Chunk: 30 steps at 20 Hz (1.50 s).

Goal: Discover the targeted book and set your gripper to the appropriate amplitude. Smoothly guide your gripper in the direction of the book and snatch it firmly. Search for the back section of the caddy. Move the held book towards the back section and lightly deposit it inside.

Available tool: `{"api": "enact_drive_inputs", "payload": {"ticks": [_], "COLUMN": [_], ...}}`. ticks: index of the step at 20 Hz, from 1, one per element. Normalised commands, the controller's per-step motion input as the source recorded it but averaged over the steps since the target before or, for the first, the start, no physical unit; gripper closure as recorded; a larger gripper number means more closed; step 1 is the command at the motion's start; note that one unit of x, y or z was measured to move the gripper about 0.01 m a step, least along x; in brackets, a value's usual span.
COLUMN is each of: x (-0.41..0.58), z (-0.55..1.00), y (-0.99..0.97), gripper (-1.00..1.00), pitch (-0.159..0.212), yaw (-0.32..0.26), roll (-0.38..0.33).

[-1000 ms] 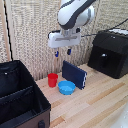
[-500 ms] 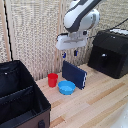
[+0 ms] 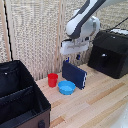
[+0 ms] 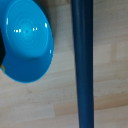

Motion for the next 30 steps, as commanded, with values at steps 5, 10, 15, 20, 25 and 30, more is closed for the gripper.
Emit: {"api": "enact_drive_inputs", "payload": {"ticks": [5, 10, 15, 20, 25, 30], "x": [0.260, 0.250, 0.305, 0.077, -0.003, 0.001], "z": [-0.35, -0.31, -0.09, -0.01, 0.00, 0.01], "y": [0.00, 0.00, -0.03, -0.02, -0.01, -0.01], "gripper": [-1.00, -1.00, 1.00, 1.00, 1.00, 1.00], "pitch": [0.022, 0.062, 0.064, 0.006, 0.000, -0.007], "yaw": [0.110, 0.133, 0.136, 0.058, 0.000, -0.004], "roll": [-0.183, -0.210, -0.067, 0.000, -0.001, 0.000]}}
